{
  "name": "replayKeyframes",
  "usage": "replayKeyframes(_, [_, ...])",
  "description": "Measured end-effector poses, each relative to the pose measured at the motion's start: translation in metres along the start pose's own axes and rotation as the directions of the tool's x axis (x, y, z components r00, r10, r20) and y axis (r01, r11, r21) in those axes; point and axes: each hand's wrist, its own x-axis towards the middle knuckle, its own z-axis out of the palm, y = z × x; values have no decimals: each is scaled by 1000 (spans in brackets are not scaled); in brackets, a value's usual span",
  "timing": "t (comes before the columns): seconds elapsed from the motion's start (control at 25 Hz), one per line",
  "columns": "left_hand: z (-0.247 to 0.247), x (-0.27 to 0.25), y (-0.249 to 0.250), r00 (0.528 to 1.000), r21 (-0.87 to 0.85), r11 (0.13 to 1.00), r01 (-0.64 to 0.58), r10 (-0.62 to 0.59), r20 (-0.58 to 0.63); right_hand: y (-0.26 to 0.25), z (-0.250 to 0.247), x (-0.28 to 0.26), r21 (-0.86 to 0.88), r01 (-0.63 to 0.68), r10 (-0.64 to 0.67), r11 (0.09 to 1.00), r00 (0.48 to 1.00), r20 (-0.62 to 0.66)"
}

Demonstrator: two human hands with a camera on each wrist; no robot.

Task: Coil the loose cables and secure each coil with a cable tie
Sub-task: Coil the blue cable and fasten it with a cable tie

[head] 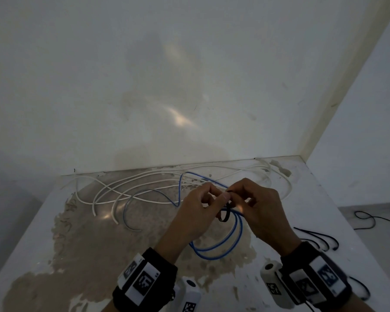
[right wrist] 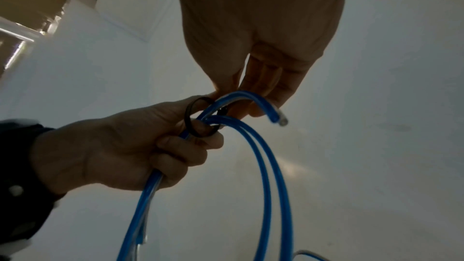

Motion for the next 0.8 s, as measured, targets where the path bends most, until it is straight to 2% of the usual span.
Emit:
replayKeyframes(0.16, [-8,5,3,998,47,999,-1,-2,59,-4,1,3,139,-111,112,984,994,1])
replayKeyframes(0.28, [-12,4,7,997,149,989,-3,-8,71,-8,-10,15,276,-161,177,947,984,-33])
replayKeyframes(0.44, [-10,3,12,995,176,984,-9,-8,97,-9,-26,29,346,-154,221,925,962,-162])
replayKeyframes(0.52, [-7,6,14,996,150,989,-8,-6,92,-8,-26,31,392,-156,242,907,954,-178])
replayKeyframes(0.64, [-3,11,7,999,135,991,7,-13,46,-4,-19,26,416,-199,250,888,966,-72])
replayKeyframes(0.72, [0,13,0,999,119,993,25,-27,18,0,-10,18,332,-199,204,922,979,20])
replayKeyframes(0.8, [2,14,-2,999,94,995,39,-41,26,4,-2,12,280,-181,174,943,984,48])
